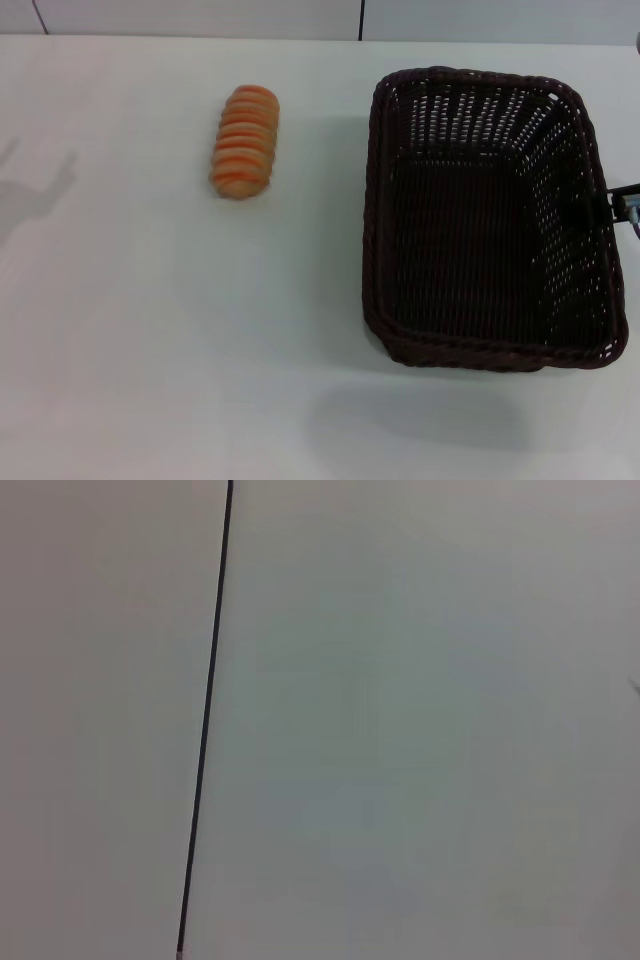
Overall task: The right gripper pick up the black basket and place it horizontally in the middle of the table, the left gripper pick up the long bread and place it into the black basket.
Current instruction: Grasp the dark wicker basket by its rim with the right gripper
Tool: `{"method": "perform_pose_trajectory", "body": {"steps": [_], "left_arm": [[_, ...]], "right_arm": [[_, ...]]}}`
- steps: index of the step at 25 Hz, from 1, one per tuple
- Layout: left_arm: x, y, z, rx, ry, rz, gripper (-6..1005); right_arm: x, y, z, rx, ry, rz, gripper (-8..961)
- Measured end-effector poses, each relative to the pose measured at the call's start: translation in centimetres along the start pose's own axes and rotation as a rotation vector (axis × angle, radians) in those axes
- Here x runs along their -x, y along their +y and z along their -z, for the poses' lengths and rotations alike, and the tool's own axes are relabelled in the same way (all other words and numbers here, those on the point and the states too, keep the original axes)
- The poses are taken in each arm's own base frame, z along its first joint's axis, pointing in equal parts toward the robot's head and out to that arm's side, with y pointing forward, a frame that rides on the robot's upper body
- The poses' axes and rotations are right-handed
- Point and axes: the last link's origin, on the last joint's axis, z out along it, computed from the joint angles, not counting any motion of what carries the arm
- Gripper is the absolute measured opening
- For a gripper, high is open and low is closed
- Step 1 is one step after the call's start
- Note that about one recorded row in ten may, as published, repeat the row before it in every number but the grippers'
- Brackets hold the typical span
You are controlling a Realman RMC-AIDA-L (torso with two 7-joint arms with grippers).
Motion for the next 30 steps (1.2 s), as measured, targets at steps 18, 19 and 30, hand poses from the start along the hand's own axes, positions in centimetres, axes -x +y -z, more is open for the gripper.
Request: {"method": "perform_pose_trajectory", "body": {"steps": [18, 19, 30], "left_arm": [[0.1, 0.0, 0.2, 0.001, -0.001, -0.007, 856], [0.1, 0.0, 0.2, 0.001, -0.001, -0.007, 856], [0.1, 0.0, 0.2, 0.002, -0.001, -0.009, 856]], "right_arm": [[-1.1, 0.3, -1.6, 0.014, -0.008, 0.011, 441], [-1.1, 0.5, -1.7, 0.017, -0.010, 0.020, 438], [-1.5, 1.5, -2.2, 0.035, -0.014, 0.097, 311]]}}
